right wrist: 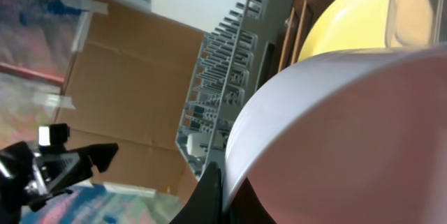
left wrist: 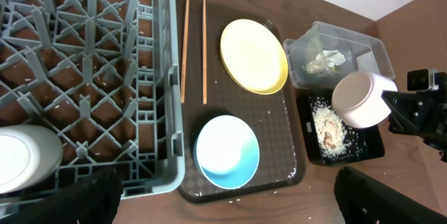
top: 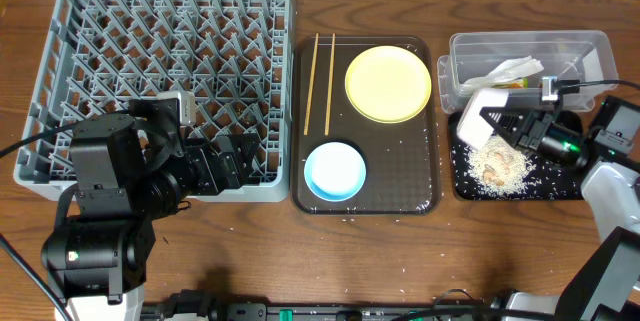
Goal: Sort waste into correct bins and load items into the dishwasher
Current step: 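Tilt the pink bowl with the right gripper to pour rice onto the black tray, then set the empty pink bowl back on the brown tray with the right gripper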
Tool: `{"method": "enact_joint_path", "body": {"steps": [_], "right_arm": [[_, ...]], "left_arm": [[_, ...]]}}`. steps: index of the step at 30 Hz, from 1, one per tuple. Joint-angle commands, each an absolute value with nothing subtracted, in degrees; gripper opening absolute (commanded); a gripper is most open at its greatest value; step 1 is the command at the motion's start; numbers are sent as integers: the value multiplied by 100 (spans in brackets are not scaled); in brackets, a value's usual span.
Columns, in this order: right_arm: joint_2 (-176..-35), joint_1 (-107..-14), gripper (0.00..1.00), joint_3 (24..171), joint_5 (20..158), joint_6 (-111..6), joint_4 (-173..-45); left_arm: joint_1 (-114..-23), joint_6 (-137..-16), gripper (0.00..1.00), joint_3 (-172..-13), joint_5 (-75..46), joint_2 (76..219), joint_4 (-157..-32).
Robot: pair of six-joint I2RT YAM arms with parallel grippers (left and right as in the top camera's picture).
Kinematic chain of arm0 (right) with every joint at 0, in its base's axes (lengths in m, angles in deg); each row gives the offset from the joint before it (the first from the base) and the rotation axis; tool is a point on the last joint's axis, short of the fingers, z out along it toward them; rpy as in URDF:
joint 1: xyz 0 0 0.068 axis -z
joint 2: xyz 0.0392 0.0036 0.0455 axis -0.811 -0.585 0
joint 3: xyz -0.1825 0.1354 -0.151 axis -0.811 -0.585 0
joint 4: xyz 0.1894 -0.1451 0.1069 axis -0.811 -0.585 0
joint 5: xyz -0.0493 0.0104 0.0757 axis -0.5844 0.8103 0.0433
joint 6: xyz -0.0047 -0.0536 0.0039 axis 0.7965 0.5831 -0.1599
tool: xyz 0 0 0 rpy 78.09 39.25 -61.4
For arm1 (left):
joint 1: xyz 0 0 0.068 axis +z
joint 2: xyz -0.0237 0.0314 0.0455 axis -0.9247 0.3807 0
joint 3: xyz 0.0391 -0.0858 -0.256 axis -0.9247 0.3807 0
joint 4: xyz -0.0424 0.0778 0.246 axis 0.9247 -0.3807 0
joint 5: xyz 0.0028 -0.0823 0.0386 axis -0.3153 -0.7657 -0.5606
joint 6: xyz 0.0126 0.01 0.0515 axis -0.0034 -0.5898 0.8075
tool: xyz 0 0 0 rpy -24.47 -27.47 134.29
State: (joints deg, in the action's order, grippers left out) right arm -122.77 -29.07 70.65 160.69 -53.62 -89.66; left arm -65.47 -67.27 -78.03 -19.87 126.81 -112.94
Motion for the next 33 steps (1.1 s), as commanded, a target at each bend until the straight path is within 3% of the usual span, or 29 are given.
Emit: {"method": "enact_joint_path", "body": {"steps": [1, 3, 6, 7, 9, 13, 16, 19, 20, 24, 29, 33], "right_arm": [[-12181, -2936, 1, 7093, 15035, -6354, -9471], [-12178, -2936, 1, 7093, 15501, -6529, -9567], [-12178, -2936, 1, 7093, 16867, -5607, -8712], [-12178, -2936, 1, 7093, 16751, -5589, -8631], [-12178, -2958, 1, 7093, 15859, -6710, -9014], [-11999, -3559, 1, 7093, 16229, -6297, -8596], [-11717, -4525, 1, 7093, 15070, -6253, -8651], [-11521, -5878, 1, 7093, 12465, -6007, -9075], [-11512, -6608, 1, 7100, 10878, -5816, -9261], [-11514, -7893, 1, 7102, 8013, -5405, -9425], [-11604, -8855, 1, 7100, 6898, -5335, -9827], [-11787, -8909, 1, 7097, 7278, -5355, -9940]], "left_arm": [[-6534, -6674, 98, -7895, -2020, 12681, -11292], [-6534, -6672, 98, -7895, -2020, 12681, -11294], [-6534, -6674, 98, -7895, -2020, 12681, -11312], [-6534, -6674, 98, -7895, -2020, 12681, -11333], [-6534, -6674, 98, -7895, -2020, 12681, -11331], [-6534, -6674, 98, -7895, -2020, 12681, -11331], [-6534, -6674, 98, -7895, -2020, 12681, -11331], [-6534, -6674, 98, -7895, -2020, 12681, -11331], [-6534, -6674, 98, -7895, -2020, 12681, -11331], [-6534, -6674, 98, -7895, -2022, 12681, -11379], [-6534, -6698, 98, -7895, -2027, 12681, -11692], [-6534, -6698, 98, -7895, -2024, 12684, -11690]]}}
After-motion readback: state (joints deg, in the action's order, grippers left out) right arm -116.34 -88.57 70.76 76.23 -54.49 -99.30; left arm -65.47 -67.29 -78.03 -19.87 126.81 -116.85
